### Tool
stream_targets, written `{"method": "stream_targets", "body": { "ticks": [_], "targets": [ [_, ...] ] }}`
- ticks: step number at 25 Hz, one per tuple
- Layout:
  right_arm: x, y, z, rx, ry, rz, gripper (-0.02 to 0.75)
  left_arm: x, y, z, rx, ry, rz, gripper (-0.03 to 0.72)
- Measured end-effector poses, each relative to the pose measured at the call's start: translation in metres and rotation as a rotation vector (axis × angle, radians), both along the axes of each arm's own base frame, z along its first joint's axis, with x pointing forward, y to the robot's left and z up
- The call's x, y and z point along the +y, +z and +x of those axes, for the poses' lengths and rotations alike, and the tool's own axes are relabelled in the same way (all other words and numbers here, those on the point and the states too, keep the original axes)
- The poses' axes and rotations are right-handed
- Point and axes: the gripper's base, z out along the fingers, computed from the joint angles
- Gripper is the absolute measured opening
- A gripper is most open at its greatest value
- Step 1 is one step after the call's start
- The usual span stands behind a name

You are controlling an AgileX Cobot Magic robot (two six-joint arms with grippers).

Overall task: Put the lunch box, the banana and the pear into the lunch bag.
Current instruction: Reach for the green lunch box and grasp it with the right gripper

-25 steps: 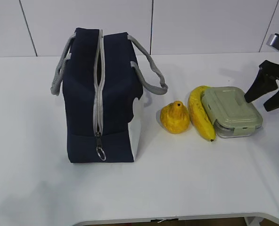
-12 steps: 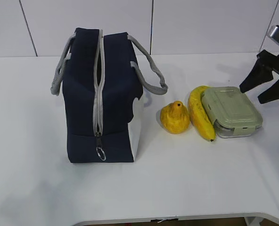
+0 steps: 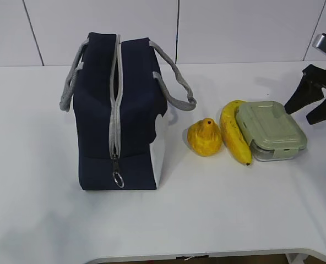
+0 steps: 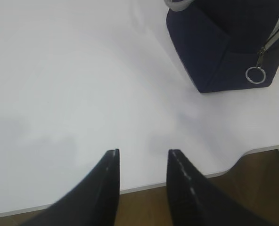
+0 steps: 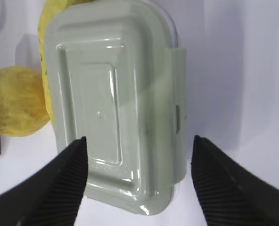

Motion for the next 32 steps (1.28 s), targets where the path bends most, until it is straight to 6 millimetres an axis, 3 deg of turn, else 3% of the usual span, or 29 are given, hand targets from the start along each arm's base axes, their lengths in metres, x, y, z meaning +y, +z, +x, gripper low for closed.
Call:
{"method": "stream_targets", "body": {
  "ticks": [21,32],
  "targets": [
    [0.000,0.000,0.000,-0.057,0.101,-0.029,0.536,0.000,0.000,0.000,0.000,0.000,0.000,0.239],
    [-0.002,-0.024,0.012,-0.027,0.099,0.009,0.534,0.000,0.000,0.000,0.000,0.000,0.000,0.239]
  ]
}}
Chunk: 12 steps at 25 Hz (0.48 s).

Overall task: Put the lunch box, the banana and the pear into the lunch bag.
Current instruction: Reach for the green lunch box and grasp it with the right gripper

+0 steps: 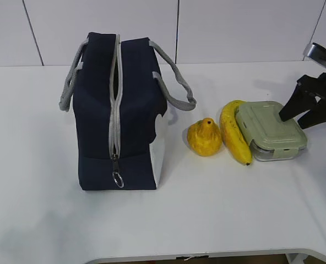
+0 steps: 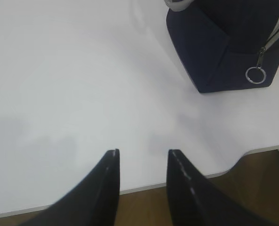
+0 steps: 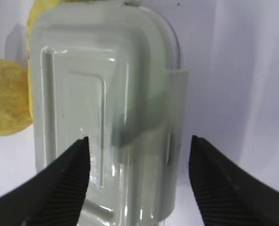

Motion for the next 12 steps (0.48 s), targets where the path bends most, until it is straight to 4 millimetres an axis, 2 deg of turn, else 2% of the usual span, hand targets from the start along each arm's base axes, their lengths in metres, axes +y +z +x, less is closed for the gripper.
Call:
{"method": "stream_targets", "body": {
  "ticks": [8,12],
  "targets": [
    [0.0025,0.0020,0.0029,-0.034,0.016,0.033,0.534,0.0000,0.0000,0.0000,0.000,0.000,0.000,0.239],
    [0.0033,-0.0048,0.0055,-0.030,0.013,0.055,0.534,0.0000,0.0000,0.0000,0.000,0.000,0.000,0.239]
  ]
}}
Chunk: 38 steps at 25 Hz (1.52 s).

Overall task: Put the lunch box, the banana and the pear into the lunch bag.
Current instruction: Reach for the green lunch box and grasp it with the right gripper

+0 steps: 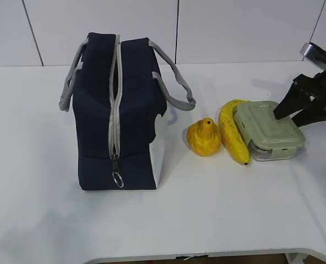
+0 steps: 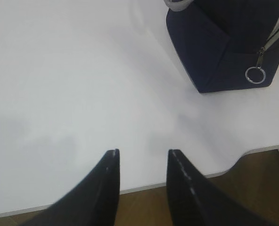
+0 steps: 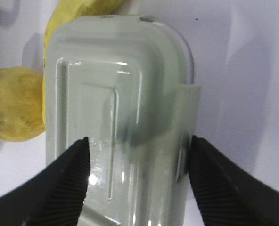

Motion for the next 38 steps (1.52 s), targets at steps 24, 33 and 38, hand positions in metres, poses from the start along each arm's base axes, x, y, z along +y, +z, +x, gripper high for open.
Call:
{"method": "stream_targets", "body": {
  "ticks": [24,33,38],
  "targets": [
    [0.005,-0.010,0.009,-0.027,-0.032,0.120,0.534,0.000,0.000,0.000,0.000,0.000,0.000,0.239],
    [0.005,-0.017,0.010,-0.025,-0.024,0.126,0.529,0.000,0.000,0.000,0.000,0.000,0.000,0.239],
    [0.005,-0.020,0.010,-0.034,-0.004,0.122,0.503,0.000,0.000,0.000,0.000,0.000,0.000,0.239]
  ]
}}
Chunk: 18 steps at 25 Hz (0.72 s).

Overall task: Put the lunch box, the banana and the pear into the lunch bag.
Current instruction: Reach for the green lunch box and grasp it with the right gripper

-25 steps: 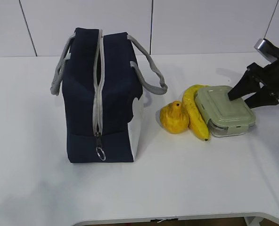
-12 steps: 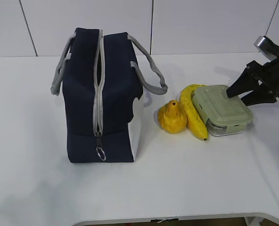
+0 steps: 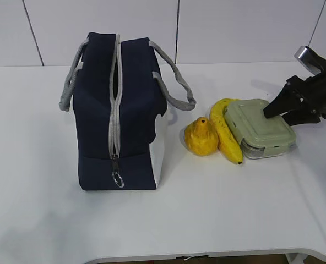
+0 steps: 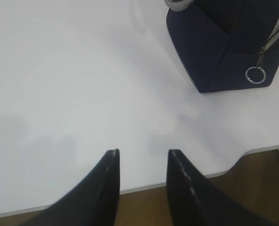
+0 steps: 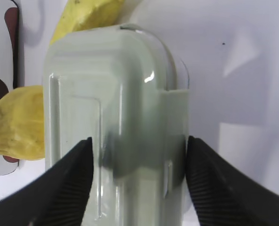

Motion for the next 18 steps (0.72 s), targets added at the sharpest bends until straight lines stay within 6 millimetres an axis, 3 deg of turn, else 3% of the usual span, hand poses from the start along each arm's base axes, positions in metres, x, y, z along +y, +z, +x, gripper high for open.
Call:
{"method": "stream_targets", "body": {
  "ticks": [18],
  "targets": [
    [-0.0001,-0.0051,0.0010,-0.006,0.017,0.000,0.501,0.0000,0.0000,0.0000,0.000,0.000,0.000,0.239]
  ]
}}
